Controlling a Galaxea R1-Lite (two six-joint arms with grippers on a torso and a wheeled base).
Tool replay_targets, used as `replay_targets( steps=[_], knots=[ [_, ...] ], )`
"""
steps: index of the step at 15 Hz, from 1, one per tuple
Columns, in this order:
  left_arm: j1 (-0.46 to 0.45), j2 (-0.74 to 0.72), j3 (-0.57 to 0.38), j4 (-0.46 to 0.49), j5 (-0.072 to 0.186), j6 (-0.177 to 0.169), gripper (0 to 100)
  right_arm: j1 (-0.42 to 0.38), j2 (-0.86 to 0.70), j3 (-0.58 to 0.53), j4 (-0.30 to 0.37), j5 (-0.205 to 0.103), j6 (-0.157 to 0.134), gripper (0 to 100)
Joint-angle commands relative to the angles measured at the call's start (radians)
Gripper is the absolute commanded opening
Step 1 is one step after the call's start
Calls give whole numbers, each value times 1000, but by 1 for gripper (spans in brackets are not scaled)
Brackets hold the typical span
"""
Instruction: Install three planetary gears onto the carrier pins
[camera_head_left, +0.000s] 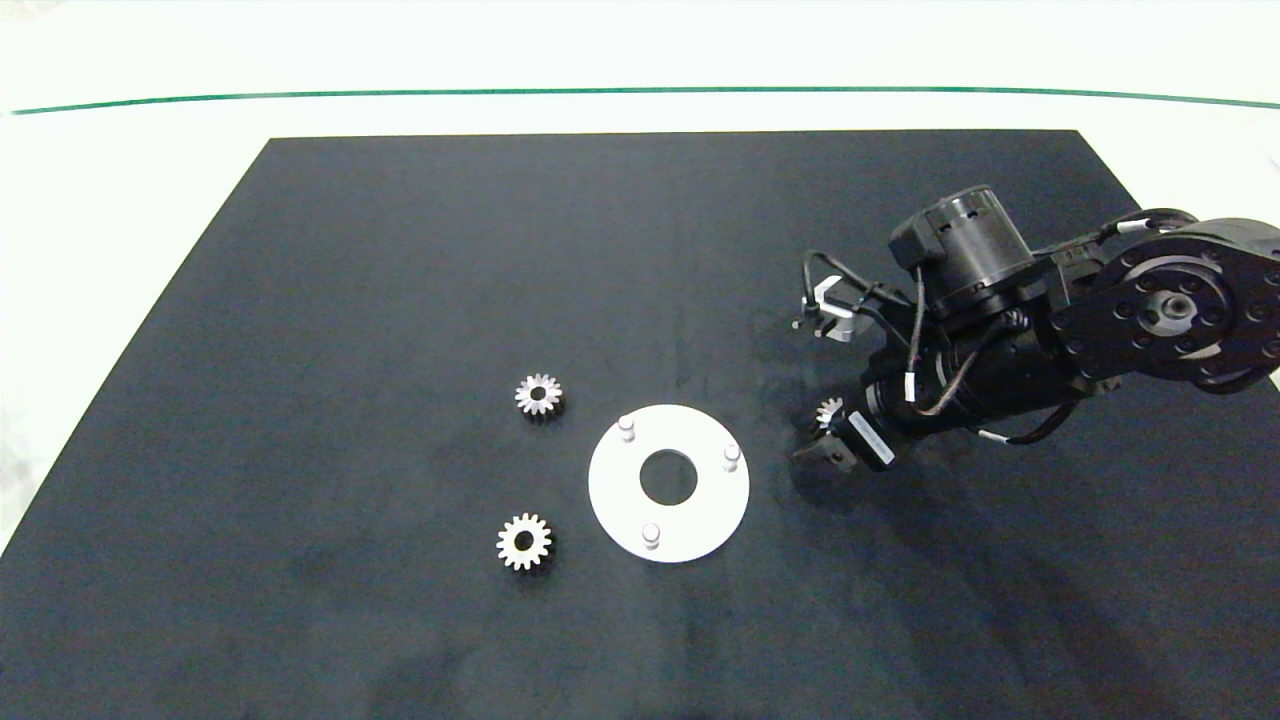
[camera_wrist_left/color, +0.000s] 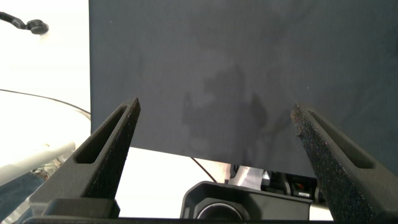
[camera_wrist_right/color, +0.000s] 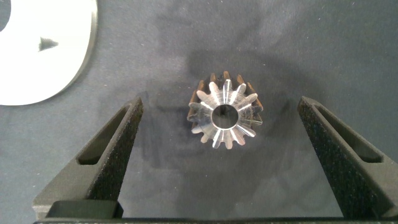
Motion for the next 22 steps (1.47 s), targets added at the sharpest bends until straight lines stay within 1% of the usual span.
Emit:
replay_targets(
  steps=[1,3,12,13,15,22],
  knots=[
    [-1,-1,0,5,0,1,100,-3,3,-3,3,0,-2,100],
    [-1,-1,0,5,0,1,100,-4,3,-5,3,-14,-2,99],
    [-1,-1,0,5,0,1,100,-4,2,1,3,-14,-6,81],
    [1,-1,-1,3,0,5,100,-4,3,1,3,-15,-4,78],
    [2,-1,-20,3,1,5,100,-4,2,0,3,-15,-6,75],
    [2,-5,-21,8,1,5,100,-4,3,0,5,-15,-7,60]
  ],
)
